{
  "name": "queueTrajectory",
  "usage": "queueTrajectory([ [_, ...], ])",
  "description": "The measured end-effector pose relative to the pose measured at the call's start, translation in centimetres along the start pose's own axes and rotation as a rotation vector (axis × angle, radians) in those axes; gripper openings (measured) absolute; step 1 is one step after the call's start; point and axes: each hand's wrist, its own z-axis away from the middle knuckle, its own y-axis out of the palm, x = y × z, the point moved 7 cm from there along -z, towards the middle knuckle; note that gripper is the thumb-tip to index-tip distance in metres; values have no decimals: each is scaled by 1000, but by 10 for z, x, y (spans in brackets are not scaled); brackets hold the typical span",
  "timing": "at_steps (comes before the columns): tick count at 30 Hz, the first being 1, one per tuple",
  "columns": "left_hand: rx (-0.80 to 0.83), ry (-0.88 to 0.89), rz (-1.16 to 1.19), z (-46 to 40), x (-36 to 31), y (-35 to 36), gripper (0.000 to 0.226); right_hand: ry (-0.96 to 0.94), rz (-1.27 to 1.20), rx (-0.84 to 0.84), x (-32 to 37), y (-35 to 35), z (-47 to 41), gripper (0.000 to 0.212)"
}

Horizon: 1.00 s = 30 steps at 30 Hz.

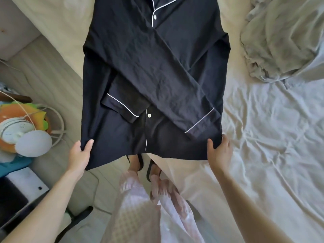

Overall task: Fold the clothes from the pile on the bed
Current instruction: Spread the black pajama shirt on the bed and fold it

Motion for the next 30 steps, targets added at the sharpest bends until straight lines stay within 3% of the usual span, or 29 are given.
queueTrajectory([
  [5, 170, -191, 192, 18, 15, 14, 29, 379, -356, 172, -29, 7, -8, 24],
  [8, 135, -228, 302, 25, 21, 7, 32, 468, -472, 266, -40, 8, -9, 18],
  [14, 1, -284, 516, 46, 25, -24, 33, 610, -688, 163, -65, -17, 15, 13],
  [22, -22, -334, 585, 94, -5, -58, 29, 730, -982, 175, -52, -71, 57, 25],
  [30, 153, -394, 619, 147, -28, -69, 21, 686, -1087, 222, -33, -101, 102, 16],
])
